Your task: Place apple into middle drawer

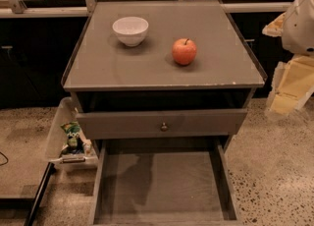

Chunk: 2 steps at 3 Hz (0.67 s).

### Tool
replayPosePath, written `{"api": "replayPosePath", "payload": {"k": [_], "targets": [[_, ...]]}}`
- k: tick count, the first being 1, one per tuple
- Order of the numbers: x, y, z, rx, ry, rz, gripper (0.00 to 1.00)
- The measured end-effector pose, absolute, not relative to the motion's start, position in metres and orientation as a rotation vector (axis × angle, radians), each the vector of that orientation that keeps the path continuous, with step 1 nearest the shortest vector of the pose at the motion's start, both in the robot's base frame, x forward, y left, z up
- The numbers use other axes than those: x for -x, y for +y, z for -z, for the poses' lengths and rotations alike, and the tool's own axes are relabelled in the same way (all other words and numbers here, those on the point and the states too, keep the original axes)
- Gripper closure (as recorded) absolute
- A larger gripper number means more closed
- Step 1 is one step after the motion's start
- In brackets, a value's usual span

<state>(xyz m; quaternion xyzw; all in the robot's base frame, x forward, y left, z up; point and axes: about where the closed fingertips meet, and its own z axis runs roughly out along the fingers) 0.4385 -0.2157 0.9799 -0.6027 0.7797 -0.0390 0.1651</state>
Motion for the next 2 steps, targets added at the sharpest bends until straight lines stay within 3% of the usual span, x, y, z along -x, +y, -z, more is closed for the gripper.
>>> {"api": "replayPosePath", "payload": {"k": [2], "targets": [[-0.4457,-0.2132,-0.9823,1.699,2.205,0.113,0.00]]}}
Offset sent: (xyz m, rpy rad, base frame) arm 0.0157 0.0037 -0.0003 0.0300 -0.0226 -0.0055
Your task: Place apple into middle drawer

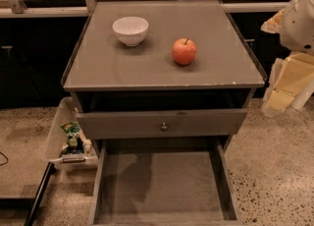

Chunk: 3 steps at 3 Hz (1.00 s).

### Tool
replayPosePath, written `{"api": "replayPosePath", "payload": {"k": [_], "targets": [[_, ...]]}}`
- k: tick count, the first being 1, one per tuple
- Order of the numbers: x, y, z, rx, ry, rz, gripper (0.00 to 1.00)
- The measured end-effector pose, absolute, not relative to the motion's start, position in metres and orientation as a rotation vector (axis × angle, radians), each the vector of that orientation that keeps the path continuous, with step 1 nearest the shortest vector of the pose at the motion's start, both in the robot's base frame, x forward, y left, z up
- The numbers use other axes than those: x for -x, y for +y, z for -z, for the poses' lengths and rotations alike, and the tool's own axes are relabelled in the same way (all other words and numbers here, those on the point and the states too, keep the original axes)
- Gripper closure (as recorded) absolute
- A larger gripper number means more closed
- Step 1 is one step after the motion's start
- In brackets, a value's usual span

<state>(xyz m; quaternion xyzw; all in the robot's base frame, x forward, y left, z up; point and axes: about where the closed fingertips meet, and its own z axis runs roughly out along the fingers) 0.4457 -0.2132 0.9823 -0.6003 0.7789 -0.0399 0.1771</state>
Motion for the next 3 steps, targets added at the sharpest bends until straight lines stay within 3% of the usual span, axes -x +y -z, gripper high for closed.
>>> {"api": "replayPosePath", "payload": {"k": [2,3], "targets": [[-0.510,-0.195,-0.960,1.714,2.083,0.088,0.00],[-0.510,-0.195,-0.960,1.714,2.083,0.087,0.00]]}}
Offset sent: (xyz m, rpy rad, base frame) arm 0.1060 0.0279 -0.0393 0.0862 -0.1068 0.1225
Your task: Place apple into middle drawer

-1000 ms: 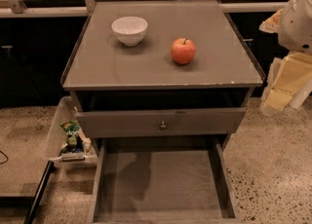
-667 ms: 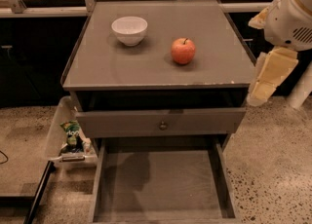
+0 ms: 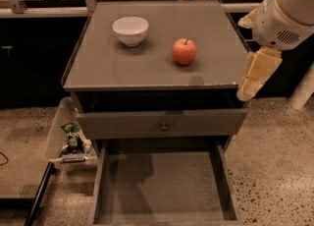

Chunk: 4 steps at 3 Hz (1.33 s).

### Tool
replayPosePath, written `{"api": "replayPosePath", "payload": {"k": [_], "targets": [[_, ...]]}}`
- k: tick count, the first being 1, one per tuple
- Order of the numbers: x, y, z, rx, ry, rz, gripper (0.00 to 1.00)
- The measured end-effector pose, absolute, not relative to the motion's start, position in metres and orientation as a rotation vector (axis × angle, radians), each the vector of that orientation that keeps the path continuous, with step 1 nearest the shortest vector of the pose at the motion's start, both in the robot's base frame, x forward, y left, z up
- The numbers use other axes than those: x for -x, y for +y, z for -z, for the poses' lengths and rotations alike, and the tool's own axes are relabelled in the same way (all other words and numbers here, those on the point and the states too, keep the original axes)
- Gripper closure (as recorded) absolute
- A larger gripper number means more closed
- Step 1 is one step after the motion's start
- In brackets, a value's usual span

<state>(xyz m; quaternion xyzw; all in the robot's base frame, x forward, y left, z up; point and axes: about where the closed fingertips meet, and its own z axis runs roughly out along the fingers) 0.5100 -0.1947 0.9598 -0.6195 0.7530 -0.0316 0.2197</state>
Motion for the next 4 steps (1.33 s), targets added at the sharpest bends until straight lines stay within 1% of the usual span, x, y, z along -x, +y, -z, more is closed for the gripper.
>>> {"api": "replayPosePath", "payload": {"k": [1,3,4], "targets": [[-0.525,-0.190,-0.952,1.628,2.059,0.014,0.00],[-0.588,-0.168,-0.935,1.471,1.902,-0.142,0.00],[-0.615,-0.153,-0.925,1.434,1.835,-0.285,0.00]]}}
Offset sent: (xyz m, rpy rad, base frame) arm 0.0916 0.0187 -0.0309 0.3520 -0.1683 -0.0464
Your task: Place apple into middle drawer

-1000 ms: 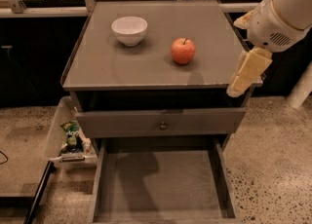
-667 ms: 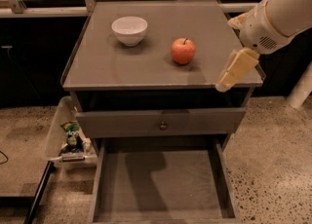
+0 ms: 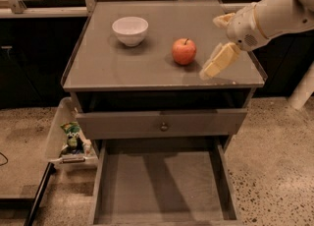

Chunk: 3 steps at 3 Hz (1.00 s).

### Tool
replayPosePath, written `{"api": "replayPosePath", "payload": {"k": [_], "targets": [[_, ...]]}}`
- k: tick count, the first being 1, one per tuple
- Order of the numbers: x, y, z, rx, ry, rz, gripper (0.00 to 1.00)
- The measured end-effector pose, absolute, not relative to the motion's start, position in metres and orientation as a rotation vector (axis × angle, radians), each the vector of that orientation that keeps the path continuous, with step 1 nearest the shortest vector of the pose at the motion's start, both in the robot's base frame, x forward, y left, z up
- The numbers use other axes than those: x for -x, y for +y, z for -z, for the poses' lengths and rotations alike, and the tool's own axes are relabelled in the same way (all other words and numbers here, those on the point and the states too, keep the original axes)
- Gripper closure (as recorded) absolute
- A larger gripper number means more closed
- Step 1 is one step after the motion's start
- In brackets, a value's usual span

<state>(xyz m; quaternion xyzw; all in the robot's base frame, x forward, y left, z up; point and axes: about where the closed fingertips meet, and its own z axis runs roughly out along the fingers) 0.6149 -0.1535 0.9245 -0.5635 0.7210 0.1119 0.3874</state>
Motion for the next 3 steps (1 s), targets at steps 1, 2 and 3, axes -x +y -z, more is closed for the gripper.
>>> {"api": "replayPosePath", "payload": {"k": [1,2,3], "targets": [[-0.638,-0.142,-0.910,1.408,1.812,-0.409,0.00],[-0.658,-0.130,-0.899,1.411,1.807,-0.479,0.00],[-0.676,-0.121,-0.891,1.431,1.814,-0.471,0.00]]}}
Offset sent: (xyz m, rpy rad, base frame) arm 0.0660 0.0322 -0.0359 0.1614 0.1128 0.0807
